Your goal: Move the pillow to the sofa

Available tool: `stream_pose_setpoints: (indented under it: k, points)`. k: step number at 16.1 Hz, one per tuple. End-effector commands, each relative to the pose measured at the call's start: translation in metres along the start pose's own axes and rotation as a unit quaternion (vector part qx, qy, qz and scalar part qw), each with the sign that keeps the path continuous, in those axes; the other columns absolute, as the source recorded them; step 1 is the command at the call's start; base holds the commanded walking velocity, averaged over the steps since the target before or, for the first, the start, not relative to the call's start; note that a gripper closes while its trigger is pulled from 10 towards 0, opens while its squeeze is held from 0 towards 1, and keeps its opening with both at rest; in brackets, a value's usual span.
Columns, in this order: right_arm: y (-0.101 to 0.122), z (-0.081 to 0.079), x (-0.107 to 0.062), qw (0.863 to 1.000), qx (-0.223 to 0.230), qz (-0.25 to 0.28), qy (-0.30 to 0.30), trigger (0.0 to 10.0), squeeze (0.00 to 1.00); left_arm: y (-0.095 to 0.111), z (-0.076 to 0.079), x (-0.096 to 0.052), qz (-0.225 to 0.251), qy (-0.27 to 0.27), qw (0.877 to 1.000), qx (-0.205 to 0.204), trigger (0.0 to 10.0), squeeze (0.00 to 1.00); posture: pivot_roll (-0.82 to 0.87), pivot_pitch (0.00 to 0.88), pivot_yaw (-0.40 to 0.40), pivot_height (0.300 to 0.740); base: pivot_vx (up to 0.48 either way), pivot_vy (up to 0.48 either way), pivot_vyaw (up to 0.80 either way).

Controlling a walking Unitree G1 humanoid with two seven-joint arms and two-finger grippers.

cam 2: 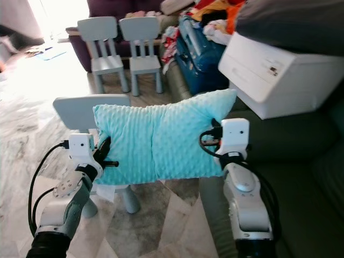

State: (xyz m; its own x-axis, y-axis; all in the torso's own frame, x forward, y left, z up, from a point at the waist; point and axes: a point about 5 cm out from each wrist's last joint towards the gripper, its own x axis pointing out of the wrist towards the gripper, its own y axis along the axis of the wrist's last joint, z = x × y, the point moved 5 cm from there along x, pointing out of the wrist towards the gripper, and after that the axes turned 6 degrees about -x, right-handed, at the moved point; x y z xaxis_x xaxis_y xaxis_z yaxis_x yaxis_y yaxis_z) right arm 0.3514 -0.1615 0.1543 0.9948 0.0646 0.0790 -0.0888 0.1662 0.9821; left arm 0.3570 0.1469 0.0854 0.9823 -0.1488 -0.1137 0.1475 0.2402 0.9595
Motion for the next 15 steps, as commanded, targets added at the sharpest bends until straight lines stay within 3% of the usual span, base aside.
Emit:
stream_pose_setpoints:
  k: [1, 9, 15]
  points:
    - [0.0069, 0.001, 0.002, 1.0, 0.001, 0.011, -0.003, 10.0, 0.0, 0.0078, -0.0014, 0.0032, 0.011, 0.003, 1.0, 0.01, 10.0, 0.0, -0.2, 0.003, 0.029, 0.74, 0.0, 0.0, -0.8]
    - [0.0084, -0.0027, 0.001, 1.0, 0.005, 0.016, 0.001, 10.0, 0.0, 0.0087, -0.0036, 0.0044, 0.012, 0.008, 1.0, 0.011, 10.0, 0.0, -0.2, 0.005, 0.031, 0.74, 0.0, 0.0, -0.78]
    - [0.0098, -0.005, 0.0017, 1.0, 0.001, 0.019, 0.007, 10.0, 0.0, 0.007, -0.0028, 0.0042, 0.009, 0.004, 1.0, 0.007, 10.0, 0.0, -0.2, 0.001, 0.027, 0.74, 0.0, 0.321, 0.0]
